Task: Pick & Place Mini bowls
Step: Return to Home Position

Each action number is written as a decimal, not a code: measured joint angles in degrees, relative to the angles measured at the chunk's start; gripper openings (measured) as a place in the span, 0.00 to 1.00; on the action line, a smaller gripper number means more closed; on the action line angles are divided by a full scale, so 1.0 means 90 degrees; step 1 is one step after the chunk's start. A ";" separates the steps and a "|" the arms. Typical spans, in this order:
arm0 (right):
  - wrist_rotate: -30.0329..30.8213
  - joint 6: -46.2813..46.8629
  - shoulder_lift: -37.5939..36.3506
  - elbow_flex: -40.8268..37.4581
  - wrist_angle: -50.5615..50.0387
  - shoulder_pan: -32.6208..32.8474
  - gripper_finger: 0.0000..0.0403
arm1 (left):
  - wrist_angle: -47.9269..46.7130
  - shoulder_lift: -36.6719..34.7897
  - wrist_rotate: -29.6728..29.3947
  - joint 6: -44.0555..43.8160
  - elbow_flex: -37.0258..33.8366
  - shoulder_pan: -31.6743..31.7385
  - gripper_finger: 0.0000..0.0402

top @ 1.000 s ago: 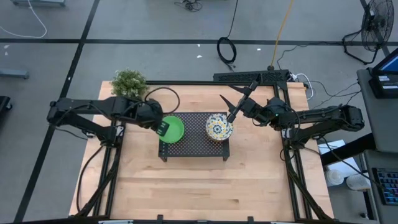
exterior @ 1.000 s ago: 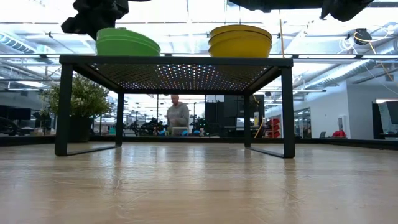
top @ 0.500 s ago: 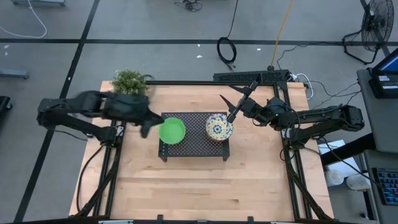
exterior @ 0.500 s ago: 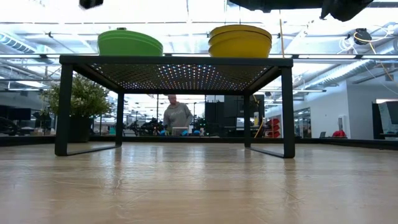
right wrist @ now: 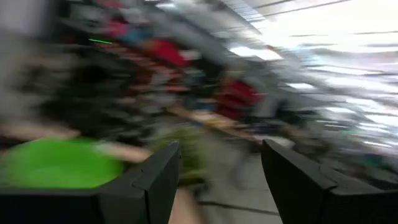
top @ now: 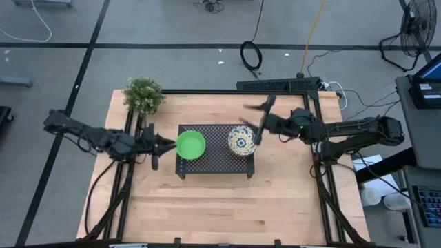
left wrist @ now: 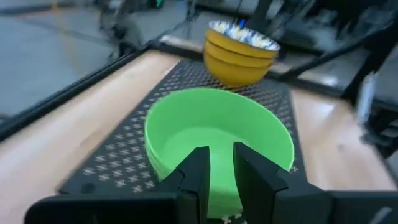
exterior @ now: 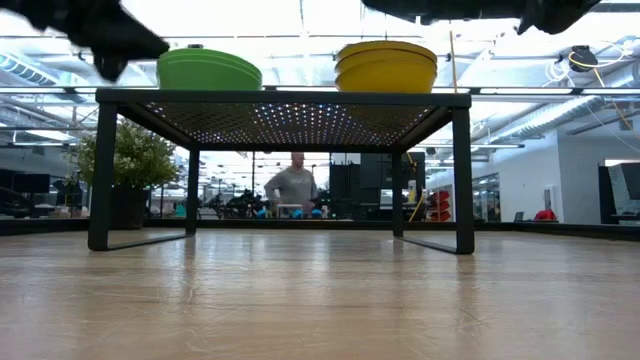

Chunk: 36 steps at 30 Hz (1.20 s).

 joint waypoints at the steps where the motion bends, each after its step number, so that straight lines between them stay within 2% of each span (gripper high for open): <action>1: -0.0448 0.0118 -0.0026 0.0000 -0.0274 -0.0027 0.53 | 0.0478 -0.0306 0.0121 0.0101 -0.0472 0.0001 0.18; 4: -0.1710 0.0633 -0.0054 -0.0002 -0.1067 -0.0060 0.53 | 0.1617 -0.1190 0.0585 0.0665 -0.1591 -0.0006 0.18; 7: -0.2127 0.0875 -0.0201 -0.0002 -0.2049 -0.0073 0.53 | 0.1944 -0.2032 0.0795 0.1087 -0.2202 -0.0005 0.18; 9: -0.2130 0.0889 -0.0382 -0.0024 -0.2671 -0.0110 0.53 | 0.1929 -0.2483 0.0876 0.1218 -0.2411 -0.0007 0.18; 12: -0.2204 0.1192 -0.0821 -0.0360 -0.2706 -0.0231 0.53 | 0.1510 -0.2987 0.0941 0.1286 -0.2483 -0.0007 0.18; 16: -0.2158 0.1581 -0.1706 -0.1448 -0.1804 -0.0516 0.53 | 0.0921 -0.3385 0.1200 0.1322 -0.2486 -0.0012 0.18; 19: -0.1748 0.1837 -0.2446 -0.2436 -0.0930 -0.0716 0.53 | 0.0689 -0.3524 0.1242 0.1372 -0.2486 -0.0012 0.18; 21: -0.1491 0.1909 -0.2890 -0.3052 -0.0415 -0.0791 0.53 | 0.0664 -0.3562 0.1141 0.1443 -0.2486 -0.0010 0.18; 25: -0.1537 0.2082 -0.3688 -0.3970 0.0087 -0.0820 0.53 | 0.0701 -0.3564 0.0779 0.1356 -0.2486 -0.0005 0.18; 29: -0.1534 0.2395 -0.4192 -0.4627 0.0139 -0.0813 0.53 | 0.0602 -0.3564 0.0663 0.0814 -0.2486 -0.0005 0.18; 32: -0.1603 0.2477 -0.4398 -0.4615 -0.0603 -0.0808 0.53 | 0.0612 -0.3559 0.0677 0.0595 -0.2486 -0.0005 0.18; 36: -0.1666 0.2421 -0.4404 -0.4622 -0.1023 -0.0813 0.53 | 0.0614 -0.3559 0.0699 0.0584 -0.2486 -0.0005 0.18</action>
